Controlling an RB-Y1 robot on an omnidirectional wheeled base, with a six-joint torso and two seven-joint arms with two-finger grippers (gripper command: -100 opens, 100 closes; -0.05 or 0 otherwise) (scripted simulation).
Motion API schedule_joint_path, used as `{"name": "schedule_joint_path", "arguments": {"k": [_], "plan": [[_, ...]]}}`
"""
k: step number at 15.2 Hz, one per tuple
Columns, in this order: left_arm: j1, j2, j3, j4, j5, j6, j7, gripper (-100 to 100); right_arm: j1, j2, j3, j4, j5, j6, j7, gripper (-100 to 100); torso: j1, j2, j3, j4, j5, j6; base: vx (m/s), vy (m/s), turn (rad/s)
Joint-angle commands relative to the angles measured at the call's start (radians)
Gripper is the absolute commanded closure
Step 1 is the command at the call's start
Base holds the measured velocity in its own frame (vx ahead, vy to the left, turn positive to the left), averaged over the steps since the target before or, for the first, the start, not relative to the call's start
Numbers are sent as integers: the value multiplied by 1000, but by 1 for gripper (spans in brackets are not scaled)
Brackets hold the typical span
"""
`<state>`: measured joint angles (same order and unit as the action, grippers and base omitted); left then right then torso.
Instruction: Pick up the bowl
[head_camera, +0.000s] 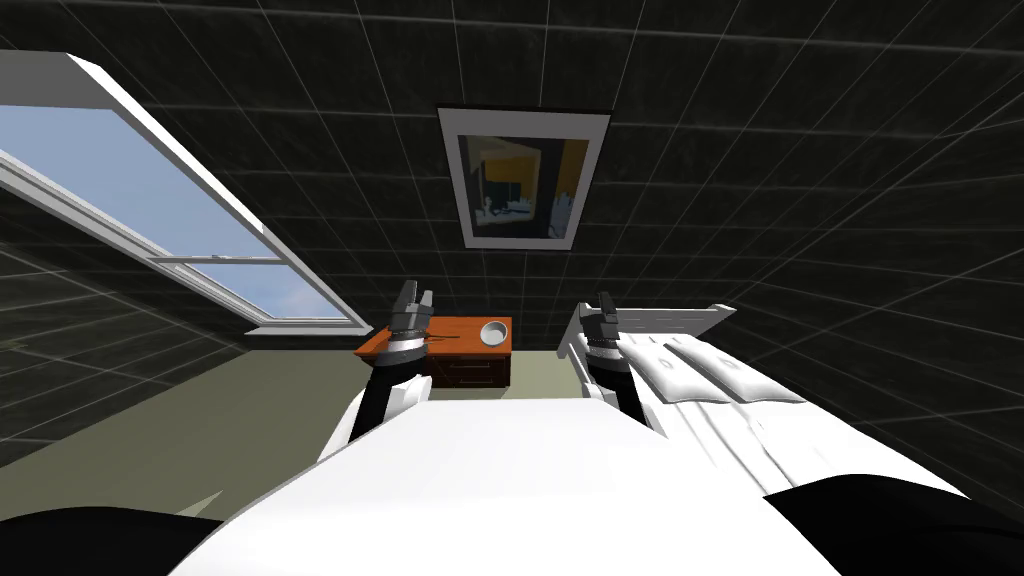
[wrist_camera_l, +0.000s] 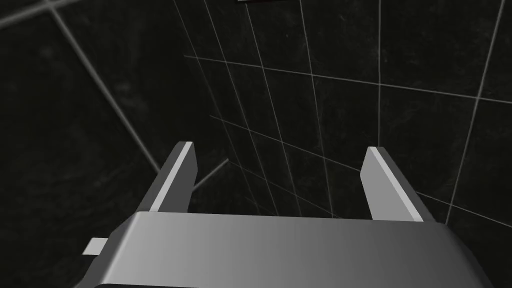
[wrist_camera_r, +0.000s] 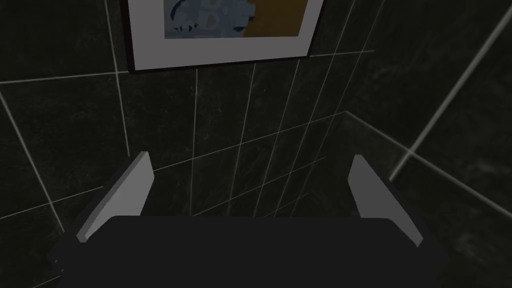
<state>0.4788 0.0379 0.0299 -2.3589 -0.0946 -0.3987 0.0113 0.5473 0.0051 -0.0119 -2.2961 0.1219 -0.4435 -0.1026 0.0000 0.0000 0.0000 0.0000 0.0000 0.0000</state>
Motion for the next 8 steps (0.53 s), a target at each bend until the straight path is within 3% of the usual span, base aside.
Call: {"name": "schedule_joint_path", "arguments": {"k": [1, 5, 6, 8], "plan": [[-12, 37, 2, 23, 3, 19, 5, -100, 0, 0, 0, 0, 0, 0, 0, 0, 0, 0, 0, 0, 0, 0, 0, 0, 0], [-57, 88, 6, 104, 11, 90, 22, -100, 0, 0, 0, 0, 0, 0, 0, 0, 0, -1, 0, 0, 0, 0, 4, -13, -25], [-57, 88, 6, 104, 11, 90, 22, -100, 0, 0, 0, 0, 0, 0, 0, 0, -1, -1, -1, 0, 0, 0, 10, -18, -19], [-89, 107, 8, 160, 16, 141, 34, -100, 0, 0, 0, 0, 0, 0, 0, 0, -1, -1, -1, 0, 0, 0, 9, -21, -23]]}}
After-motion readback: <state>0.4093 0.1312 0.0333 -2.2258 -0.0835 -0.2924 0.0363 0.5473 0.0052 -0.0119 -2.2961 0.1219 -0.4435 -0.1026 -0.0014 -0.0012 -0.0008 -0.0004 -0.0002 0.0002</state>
